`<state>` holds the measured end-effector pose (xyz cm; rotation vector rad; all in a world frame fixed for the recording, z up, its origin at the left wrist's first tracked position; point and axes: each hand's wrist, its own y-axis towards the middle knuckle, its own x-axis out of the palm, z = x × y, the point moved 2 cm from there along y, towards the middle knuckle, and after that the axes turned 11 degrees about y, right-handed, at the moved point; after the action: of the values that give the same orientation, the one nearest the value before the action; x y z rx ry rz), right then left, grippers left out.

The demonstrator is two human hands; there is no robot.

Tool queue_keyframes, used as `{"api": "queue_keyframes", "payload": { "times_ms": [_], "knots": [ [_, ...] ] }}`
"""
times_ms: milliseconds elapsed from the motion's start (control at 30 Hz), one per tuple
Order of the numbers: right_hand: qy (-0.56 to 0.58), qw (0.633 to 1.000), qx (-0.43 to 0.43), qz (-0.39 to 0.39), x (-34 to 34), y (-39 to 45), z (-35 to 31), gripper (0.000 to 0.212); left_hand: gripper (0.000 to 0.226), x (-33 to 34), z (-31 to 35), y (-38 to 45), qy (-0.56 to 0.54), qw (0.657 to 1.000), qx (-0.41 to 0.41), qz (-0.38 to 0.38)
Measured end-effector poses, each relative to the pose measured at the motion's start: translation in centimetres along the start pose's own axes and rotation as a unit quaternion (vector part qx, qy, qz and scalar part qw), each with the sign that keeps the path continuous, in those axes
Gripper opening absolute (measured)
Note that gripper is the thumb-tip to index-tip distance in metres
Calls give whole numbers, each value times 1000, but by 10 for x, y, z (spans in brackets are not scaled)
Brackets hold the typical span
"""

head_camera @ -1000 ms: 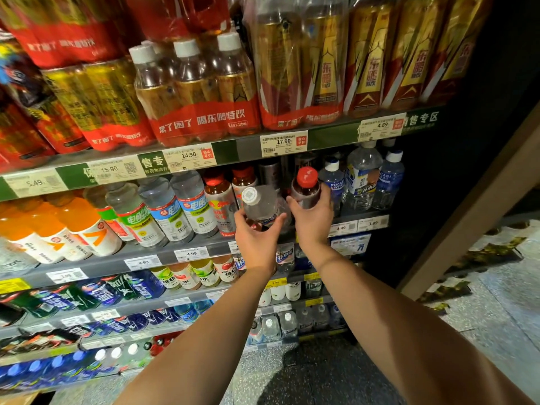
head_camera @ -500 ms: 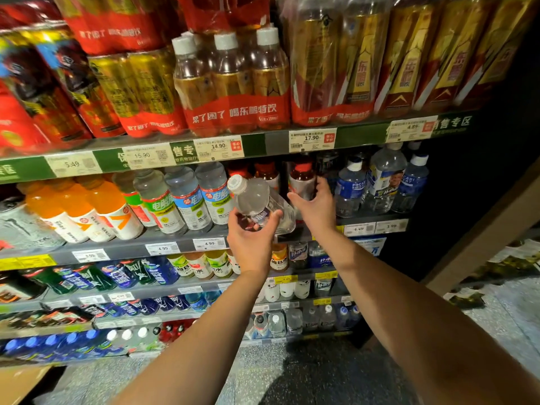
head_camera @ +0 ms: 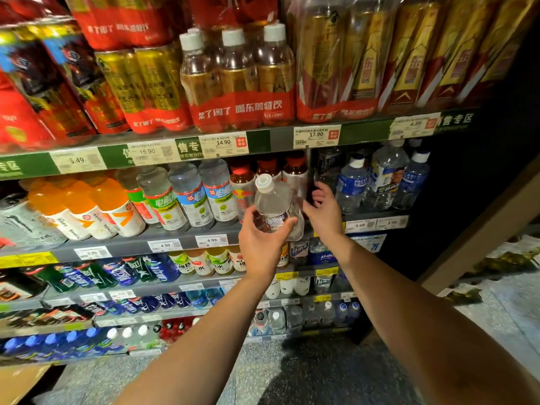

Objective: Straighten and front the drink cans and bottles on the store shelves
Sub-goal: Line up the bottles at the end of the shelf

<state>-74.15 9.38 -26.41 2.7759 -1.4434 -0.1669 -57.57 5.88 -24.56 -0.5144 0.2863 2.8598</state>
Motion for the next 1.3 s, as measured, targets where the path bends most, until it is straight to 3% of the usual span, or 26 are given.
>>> {"api": "queue_keyframes", "payload": {
  "times_ms": [100, 233, 367, 500, 567, 767, 967, 1133, 1300],
  "knots": [
    [24, 999, 4, 47, -21, -10, 4, 51, 71, 19, 10, -6, 3, 1000, 1, -23],
    [59, 997, -18, 49, -54, -22, 2, 23, 52, 46, 25, -13, -45, 999, -22, -20],
    [71, 996, -11, 48, -76, -21, 9, 27, 58, 67, 43, -13, -54, 998, -29, -5],
    [71, 995, -13, 67, -83, -16, 15, 14, 59, 82, 60, -13, -18, 999, -19, 22],
    [66, 995, -24, 73, -84, -14, 14, 11, 70, 91, 64, -9, 5, 999, -24, 39],
    [18, 987, -55, 151, -87, -5, 9, 29, 75, 114, 76, 5, 66, 996, -12, 59],
    [-78, 982, -73, 156, -85, 8, 10, 54, 50, 127, 69, 10, 102, 993, 8, 62],
    [-139, 974, -48, 171, -74, 18, 12, 68, 63, 134, 64, 11, 96, 993, -4, 67],
    [-150, 971, -25, 185, -70, 27, 14, 67, 72, 135, 62, 12, 78, 994, -2, 73]
  ]
}}
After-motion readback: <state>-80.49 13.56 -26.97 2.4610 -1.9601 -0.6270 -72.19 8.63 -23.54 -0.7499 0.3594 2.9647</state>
